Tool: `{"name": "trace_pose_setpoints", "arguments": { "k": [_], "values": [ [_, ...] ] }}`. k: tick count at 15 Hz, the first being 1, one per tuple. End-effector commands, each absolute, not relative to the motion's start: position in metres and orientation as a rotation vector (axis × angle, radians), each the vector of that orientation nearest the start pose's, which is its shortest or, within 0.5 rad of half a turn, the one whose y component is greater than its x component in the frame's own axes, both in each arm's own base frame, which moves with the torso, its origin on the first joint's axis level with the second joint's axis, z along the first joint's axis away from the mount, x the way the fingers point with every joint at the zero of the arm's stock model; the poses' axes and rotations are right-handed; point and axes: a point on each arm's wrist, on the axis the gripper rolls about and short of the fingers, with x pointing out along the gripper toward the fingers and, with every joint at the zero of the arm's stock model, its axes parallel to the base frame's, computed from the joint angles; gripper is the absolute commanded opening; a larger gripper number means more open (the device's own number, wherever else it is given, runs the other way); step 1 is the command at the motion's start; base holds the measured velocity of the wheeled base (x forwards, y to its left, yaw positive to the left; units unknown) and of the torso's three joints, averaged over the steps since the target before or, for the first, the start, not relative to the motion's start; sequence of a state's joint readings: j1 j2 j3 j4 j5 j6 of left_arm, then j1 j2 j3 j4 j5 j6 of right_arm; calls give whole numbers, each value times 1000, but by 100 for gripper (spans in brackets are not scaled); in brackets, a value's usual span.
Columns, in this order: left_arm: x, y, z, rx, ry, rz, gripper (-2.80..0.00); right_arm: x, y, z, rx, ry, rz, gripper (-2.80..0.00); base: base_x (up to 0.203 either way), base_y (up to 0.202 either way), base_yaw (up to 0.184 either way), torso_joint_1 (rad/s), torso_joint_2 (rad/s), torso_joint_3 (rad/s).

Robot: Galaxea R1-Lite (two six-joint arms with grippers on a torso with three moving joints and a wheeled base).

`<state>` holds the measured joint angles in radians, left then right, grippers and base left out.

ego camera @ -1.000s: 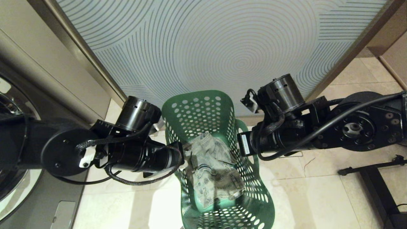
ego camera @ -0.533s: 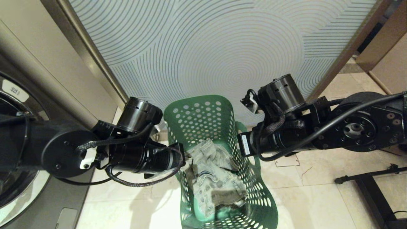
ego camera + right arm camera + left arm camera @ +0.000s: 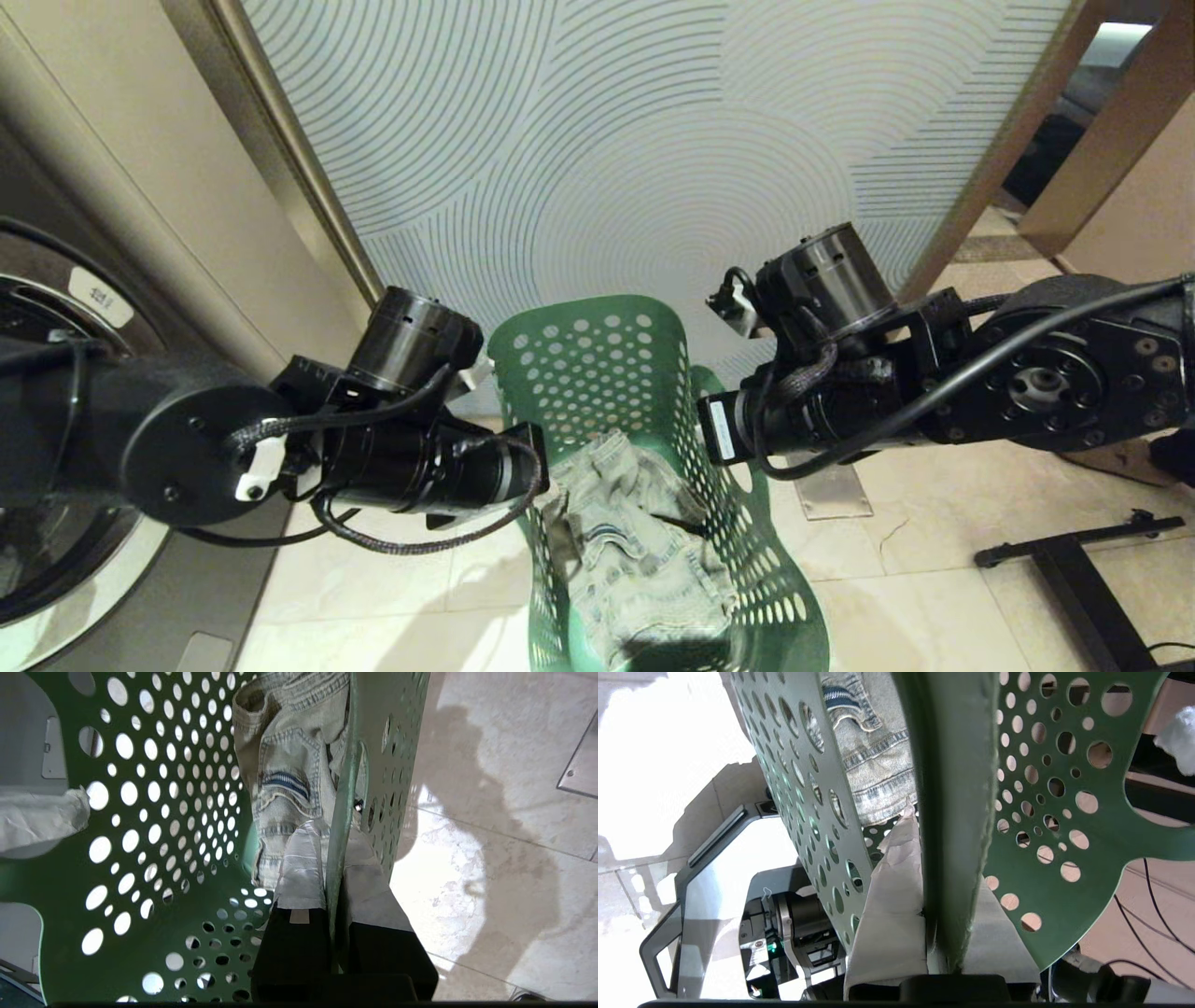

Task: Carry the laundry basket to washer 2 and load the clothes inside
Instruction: Pick up the clothes basket and put it beside the washing machine

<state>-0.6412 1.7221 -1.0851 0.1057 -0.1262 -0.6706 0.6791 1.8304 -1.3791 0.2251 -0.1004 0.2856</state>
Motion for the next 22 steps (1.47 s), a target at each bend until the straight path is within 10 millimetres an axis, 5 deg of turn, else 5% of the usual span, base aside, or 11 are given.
{"name": "trace_pose_setpoints", "arguments": {
  "k": [1,22],
  "values": [
    [242,-188,184,-416,945,-458,-280,271,216,218,9,704,458,-280,0,0,0,11,2,211],
    [230,-200,186,-409,970,-538,-280,261,208,221,9,692,444,-280,0,0,0,3,4,194]
  ]
}}
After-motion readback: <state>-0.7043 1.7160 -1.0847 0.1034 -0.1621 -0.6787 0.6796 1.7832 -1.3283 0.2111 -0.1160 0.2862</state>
